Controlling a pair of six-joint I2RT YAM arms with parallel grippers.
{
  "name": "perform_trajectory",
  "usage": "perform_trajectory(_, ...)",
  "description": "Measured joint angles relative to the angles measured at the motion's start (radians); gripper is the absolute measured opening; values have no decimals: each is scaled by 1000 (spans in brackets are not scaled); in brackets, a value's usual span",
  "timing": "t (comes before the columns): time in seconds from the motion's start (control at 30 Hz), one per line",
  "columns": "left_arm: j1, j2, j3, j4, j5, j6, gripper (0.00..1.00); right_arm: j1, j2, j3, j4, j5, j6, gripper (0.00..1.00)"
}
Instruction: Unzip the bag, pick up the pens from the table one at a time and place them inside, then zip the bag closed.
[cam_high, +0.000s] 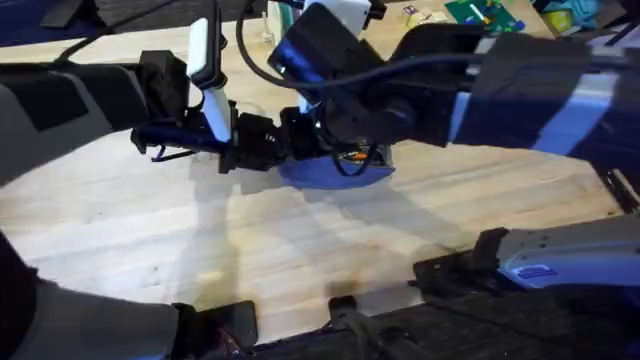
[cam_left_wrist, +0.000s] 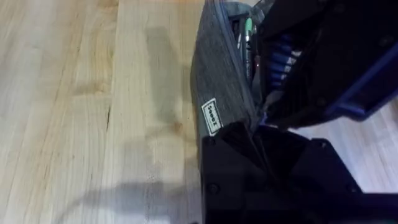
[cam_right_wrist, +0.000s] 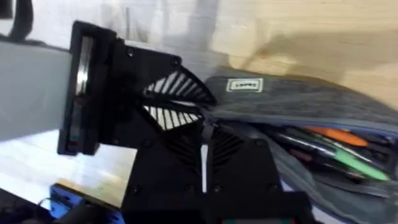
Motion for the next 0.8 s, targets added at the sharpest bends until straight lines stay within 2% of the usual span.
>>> perform_trajectory(0.27, 0, 0, 0, 2, 30, -3, 43, -83, -58, 0, -94, -34, -62, 31)
perform_trajectory(0.6, 0, 0, 0, 2, 9, -3, 42, -225, -69, 0, -229, -65, -79, 31)
perform_trajectory(0.67, 0, 0, 0, 0, 6, -3, 42, -267, -69, 0, -250, -72, -86, 31)
perform_trajectory(0.7, -1, 0, 0, -2, 4, -3, 42, -402, -69, 0, -286, -84, -135, 31)
perform_trajectory(0.8, -1, 0, 0, -2, 4, -4, 42, -481, -69, 0, -298, -88, -162, 31)
